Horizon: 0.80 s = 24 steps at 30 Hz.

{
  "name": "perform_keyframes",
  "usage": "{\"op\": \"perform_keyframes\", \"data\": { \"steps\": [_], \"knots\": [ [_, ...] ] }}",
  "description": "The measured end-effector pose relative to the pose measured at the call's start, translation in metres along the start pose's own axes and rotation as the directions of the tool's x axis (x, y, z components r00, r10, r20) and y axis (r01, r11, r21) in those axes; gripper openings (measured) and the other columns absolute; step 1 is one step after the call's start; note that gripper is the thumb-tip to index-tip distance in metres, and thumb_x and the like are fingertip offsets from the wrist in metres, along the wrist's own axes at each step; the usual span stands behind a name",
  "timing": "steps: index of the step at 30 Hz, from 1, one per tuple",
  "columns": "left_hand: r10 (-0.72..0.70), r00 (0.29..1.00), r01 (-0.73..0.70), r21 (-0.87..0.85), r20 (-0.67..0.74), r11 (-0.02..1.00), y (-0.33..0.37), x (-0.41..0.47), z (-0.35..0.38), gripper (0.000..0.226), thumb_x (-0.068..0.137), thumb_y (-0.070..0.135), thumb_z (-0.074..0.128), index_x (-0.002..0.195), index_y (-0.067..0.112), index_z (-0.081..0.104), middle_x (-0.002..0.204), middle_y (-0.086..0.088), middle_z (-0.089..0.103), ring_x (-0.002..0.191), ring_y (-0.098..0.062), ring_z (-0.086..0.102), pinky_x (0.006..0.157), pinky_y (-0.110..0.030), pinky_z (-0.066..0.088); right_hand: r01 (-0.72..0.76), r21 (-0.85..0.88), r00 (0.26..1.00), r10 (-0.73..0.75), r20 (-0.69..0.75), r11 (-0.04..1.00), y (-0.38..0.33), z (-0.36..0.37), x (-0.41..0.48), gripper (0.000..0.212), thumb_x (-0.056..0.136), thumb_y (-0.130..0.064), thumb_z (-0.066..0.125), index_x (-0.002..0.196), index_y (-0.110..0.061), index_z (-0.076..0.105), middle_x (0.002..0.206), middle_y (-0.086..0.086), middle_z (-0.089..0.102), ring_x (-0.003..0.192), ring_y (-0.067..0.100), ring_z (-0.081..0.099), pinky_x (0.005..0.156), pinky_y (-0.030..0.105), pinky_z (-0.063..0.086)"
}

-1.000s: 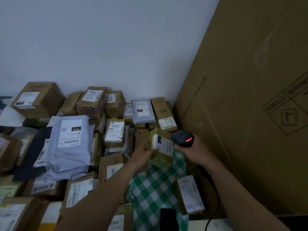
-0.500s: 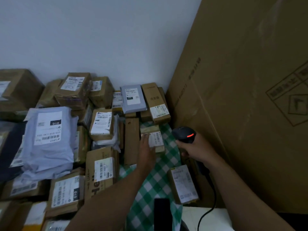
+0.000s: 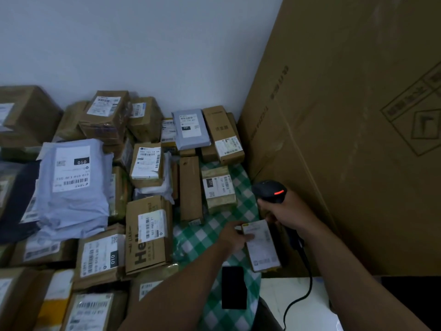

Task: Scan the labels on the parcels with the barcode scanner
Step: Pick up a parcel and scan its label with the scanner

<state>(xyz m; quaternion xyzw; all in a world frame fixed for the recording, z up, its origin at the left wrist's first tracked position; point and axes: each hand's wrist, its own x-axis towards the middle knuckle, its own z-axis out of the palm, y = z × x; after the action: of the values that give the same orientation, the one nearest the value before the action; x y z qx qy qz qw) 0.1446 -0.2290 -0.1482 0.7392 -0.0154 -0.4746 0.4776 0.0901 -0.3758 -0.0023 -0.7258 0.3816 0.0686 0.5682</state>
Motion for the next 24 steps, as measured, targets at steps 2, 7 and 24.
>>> {"op": "perform_keyframes", "data": {
  "steps": [2, 7, 24],
  "knots": [
    [0.064, 0.998, -0.064, -0.025, -0.001, 0.998, 0.005, -0.007, -0.007, 0.043, 0.088, 0.001, 0.077, 0.129, 0.0, 0.062, 0.114, -0.013, 0.071, 0.097, -0.021, 0.069, 0.075, -0.026, 0.06, 0.01, 0.025, 1.0, -0.01, -0.001, 1.0, 0.002, -0.002, -0.004, 0.019, 0.094, -0.02, 0.074, 0.111, -0.017, 0.066, 0.085, 0.002, 0.071, 0.051, 0.002, 0.065, 0.046, 0.017, 0.046],
    [0.267, 0.959, -0.276, -0.099, -0.097, 0.956, 0.044, -0.039, -0.035, 0.028, 0.09, 0.003, 0.076, 0.116, 0.011, 0.069, 0.1, 0.005, 0.075, 0.086, -0.003, 0.072, 0.082, -0.027, 0.061, 0.044, 0.095, 0.999, -0.044, -0.008, 0.994, -0.011, -0.004, -0.014, 0.015, 0.092, -0.026, 0.076, 0.104, -0.017, 0.072, 0.088, 0.002, 0.078, 0.063, 0.009, 0.07, 0.064, 0.03, 0.051],
    [0.622, 0.603, -0.506, 0.365, -0.499, 0.782, 0.151, -0.042, -0.125, 0.05, 0.092, 0.015, 0.076, 0.139, 0.014, 0.06, 0.118, -0.003, 0.073, 0.103, -0.012, 0.07, 0.088, -0.03, 0.059, 0.319, -0.022, 0.938, -0.312, 0.152, 0.947, -0.095, 0.026, -0.031, 0.036, 0.092, -0.026, 0.076, 0.12, -0.035, 0.057, 0.095, -0.008, 0.073, 0.071, 0.002, 0.068, 0.053, 0.015, 0.048]
  ]
}}
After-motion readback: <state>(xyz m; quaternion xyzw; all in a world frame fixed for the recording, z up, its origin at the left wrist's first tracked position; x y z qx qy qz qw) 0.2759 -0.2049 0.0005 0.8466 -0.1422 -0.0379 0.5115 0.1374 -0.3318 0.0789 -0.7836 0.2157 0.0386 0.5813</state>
